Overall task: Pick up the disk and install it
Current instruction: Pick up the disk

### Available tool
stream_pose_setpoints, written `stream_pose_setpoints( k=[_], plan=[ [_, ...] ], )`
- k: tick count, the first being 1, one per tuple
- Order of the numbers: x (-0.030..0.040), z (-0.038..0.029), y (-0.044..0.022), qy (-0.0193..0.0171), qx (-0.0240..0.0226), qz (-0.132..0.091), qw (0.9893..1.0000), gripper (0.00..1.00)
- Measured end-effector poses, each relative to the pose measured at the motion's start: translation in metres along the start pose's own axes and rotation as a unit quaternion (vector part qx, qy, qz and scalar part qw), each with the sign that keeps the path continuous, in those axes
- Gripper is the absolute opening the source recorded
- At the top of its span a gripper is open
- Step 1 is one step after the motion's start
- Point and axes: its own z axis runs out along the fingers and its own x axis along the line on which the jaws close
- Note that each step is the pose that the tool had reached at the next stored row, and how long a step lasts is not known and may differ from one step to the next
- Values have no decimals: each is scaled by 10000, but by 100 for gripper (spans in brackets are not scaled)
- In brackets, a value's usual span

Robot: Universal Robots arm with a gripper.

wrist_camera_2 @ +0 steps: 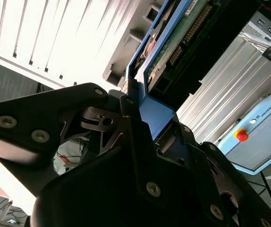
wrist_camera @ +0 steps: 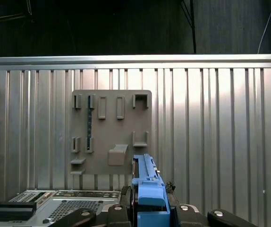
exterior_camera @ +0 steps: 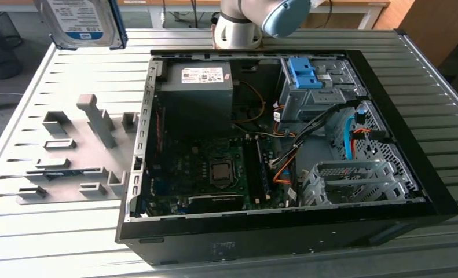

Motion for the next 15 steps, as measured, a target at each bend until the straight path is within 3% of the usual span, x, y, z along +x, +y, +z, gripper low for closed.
stream_pose_setpoints(
  k=[15],
  plan=[
    [-15, -14, -684, 0, 0, 0, 10000, 36]
  ],
)
